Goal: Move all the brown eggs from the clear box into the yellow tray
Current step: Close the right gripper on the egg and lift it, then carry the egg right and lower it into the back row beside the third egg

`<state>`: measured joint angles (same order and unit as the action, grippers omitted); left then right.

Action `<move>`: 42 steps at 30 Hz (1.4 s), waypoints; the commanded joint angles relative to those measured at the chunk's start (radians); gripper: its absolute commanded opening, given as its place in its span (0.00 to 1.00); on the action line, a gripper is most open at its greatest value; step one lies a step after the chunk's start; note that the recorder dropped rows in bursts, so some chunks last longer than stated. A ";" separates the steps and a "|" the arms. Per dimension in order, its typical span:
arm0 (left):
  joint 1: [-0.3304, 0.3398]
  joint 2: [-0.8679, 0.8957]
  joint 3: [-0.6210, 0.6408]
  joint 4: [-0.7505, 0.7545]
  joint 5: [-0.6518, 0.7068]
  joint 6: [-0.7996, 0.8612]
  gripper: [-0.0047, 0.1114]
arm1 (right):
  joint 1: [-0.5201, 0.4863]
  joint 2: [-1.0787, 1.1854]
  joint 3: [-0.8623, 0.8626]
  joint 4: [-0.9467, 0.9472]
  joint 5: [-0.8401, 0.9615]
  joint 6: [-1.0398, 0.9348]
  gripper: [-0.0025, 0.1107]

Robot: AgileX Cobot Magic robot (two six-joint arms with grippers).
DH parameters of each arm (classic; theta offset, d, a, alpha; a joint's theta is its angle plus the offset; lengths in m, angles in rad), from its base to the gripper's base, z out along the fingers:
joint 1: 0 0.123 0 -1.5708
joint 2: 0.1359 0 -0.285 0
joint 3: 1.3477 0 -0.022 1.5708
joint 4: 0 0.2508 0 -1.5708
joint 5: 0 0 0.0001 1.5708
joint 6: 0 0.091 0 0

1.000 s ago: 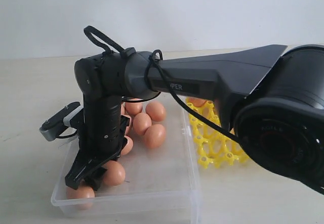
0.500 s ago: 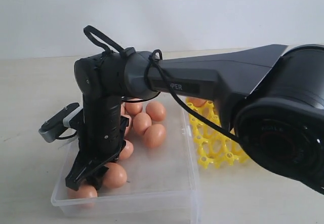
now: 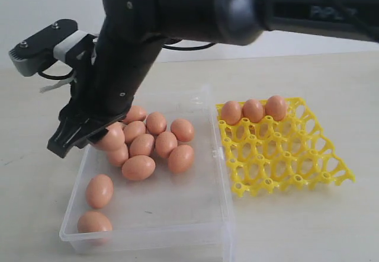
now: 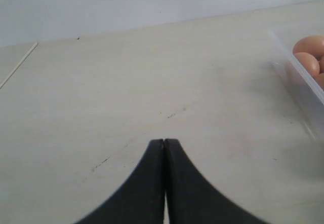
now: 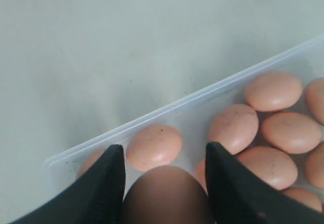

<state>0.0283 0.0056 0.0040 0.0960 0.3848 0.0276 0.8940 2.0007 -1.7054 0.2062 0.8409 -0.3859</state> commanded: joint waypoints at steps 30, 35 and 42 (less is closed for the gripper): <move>0.002 -0.006 -0.004 -0.001 -0.006 -0.005 0.04 | -0.697 -0.526 0.914 -0.008 -1.079 0.237 0.02; 0.002 -0.006 -0.004 -0.001 -0.006 -0.005 0.04 | -0.716 -0.453 0.933 -0.008 -1.169 0.258 0.02; 0.002 -0.006 -0.004 -0.001 -0.006 -0.005 0.04 | -0.740 -0.313 0.931 -0.014 -1.266 0.370 0.02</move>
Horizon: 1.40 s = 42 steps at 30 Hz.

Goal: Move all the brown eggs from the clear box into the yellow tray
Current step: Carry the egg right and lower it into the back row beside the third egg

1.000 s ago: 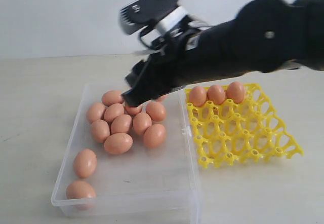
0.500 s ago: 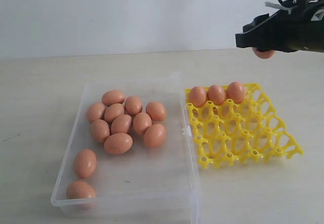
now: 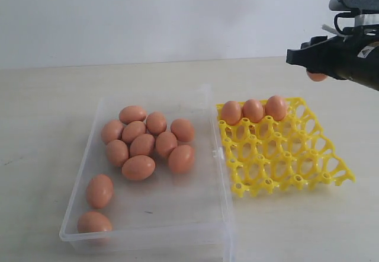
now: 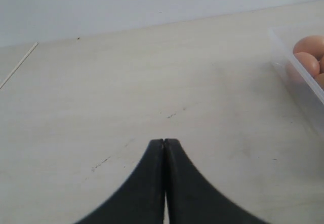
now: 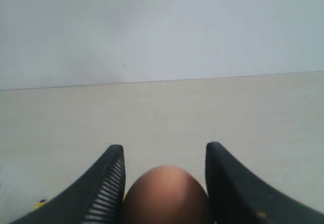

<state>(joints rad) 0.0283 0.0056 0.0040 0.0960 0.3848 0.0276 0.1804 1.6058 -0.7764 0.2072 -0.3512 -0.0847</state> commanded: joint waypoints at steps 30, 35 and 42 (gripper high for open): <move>0.002 -0.006 -0.004 -0.001 -0.006 -0.005 0.04 | -0.087 0.312 -0.161 -0.425 0.013 0.409 0.02; 0.002 -0.006 -0.004 -0.001 -0.006 -0.005 0.04 | -0.087 0.312 -0.161 -0.425 0.011 0.409 0.02; 0.002 -0.006 -0.004 -0.001 -0.006 -0.005 0.04 | -0.096 0.312 -0.161 -0.423 0.011 0.409 0.02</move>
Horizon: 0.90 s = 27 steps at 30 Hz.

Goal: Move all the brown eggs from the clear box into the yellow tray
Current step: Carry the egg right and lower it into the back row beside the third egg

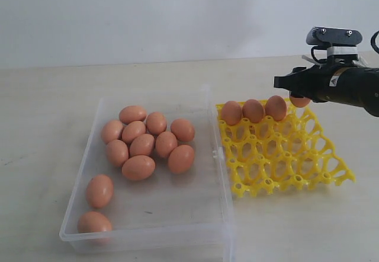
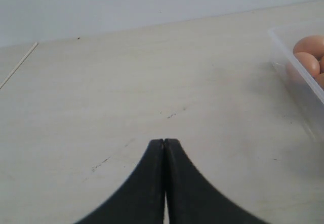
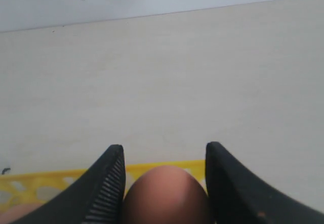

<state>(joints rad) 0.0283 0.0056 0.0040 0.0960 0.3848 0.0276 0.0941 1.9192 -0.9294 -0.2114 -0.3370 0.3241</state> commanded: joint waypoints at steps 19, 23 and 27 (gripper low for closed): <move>0.002 -0.006 -0.004 -0.001 -0.006 -0.005 0.04 | -0.009 0.018 -0.008 -0.039 -0.007 0.034 0.02; 0.002 -0.006 -0.004 -0.001 -0.006 -0.005 0.04 | -0.009 0.035 -0.008 -0.041 -0.007 0.034 0.02; 0.002 -0.006 -0.004 -0.001 -0.006 -0.005 0.04 | -0.009 0.038 -0.008 -0.041 -0.009 0.034 0.02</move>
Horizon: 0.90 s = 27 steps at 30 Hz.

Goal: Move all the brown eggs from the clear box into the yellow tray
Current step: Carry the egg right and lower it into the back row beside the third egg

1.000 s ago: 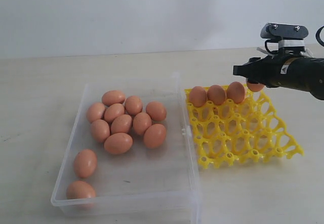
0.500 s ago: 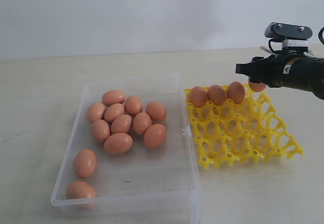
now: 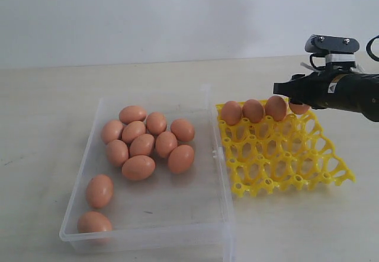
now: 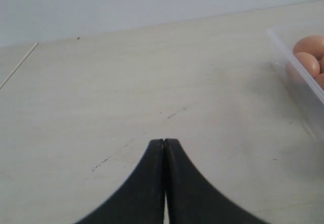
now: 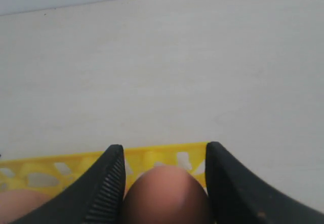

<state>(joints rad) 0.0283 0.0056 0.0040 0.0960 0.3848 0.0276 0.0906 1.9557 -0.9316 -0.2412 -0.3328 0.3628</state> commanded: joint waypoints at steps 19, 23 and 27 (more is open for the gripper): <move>0.002 -0.006 -0.004 -0.001 -0.006 -0.005 0.04 | -0.006 0.033 -0.005 -0.013 -0.034 -0.005 0.27; 0.002 -0.006 -0.004 -0.001 -0.006 -0.005 0.04 | -0.006 0.033 -0.005 -0.013 -0.034 -0.003 0.45; 0.002 -0.006 -0.004 -0.001 -0.006 -0.005 0.04 | -0.006 0.033 -0.005 -0.013 -0.031 -0.001 0.57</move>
<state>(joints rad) 0.0283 0.0056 0.0040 0.0960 0.3848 0.0276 0.0906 1.9894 -0.9316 -0.2428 -0.3487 0.3610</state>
